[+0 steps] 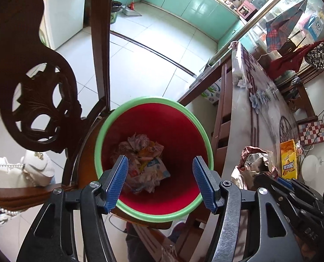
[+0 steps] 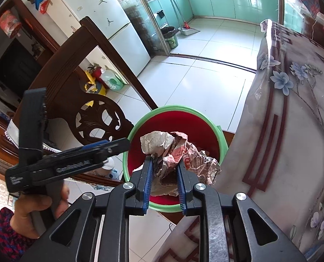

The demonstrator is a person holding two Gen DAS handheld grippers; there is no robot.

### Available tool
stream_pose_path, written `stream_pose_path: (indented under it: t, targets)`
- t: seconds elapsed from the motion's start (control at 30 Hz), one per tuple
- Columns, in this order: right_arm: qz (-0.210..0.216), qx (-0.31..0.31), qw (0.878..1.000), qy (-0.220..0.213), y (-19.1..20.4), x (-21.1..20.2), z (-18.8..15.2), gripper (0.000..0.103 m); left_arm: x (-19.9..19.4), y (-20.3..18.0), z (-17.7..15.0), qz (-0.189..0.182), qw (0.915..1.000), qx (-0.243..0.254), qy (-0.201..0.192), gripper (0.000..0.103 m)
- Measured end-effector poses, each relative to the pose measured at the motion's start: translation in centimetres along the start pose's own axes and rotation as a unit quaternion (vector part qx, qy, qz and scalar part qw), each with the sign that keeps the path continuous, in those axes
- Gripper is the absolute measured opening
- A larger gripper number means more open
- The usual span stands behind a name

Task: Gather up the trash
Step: 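Carry the wrapper and paper over the red bucket and open both tools, then grasp the yellow carton with the left tool while the right tool grasps crumpled paper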

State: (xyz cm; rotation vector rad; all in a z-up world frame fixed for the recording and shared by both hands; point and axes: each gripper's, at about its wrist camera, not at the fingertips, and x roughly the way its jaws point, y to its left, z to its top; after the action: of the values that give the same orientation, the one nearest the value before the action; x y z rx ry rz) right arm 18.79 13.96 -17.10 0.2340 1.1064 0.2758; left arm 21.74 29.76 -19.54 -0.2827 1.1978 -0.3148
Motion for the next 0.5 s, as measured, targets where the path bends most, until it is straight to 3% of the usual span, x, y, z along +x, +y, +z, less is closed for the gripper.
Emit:
stream_pose_path:
  t: [0.07, 0.13, 0.2, 0.5]
  targets:
    - [-0.007, -0.005, 1.0, 0.001, 0.2, 0.1, 0.1, 0.021, -0.4, 0.3, -0.1, -0.003, 1.0, -0.006, -0.003, 0.061]
    - [-0.013, -0.012, 1.0, 0.0, 0.3, 0.2, 0.2, 0.042, -0.7, 0.6, -0.4, 0.0, 0.9999, -0.012, -0.009, 0.061]
    - [-0.02, -0.025, 0.999, -0.006, 0.6, 0.2, 0.3, 0.05, -1.2, 0.9, -0.7, 0.008, 0.9997, -0.017, -0.014, 0.061]
    - [-0.013, -0.041, 0.998, -0.036, 0.4, -2.2, 0.1, 0.05, -2.4, 0.3, -1.4, 0.031, 0.999, -0.018, -0.028, 0.061]
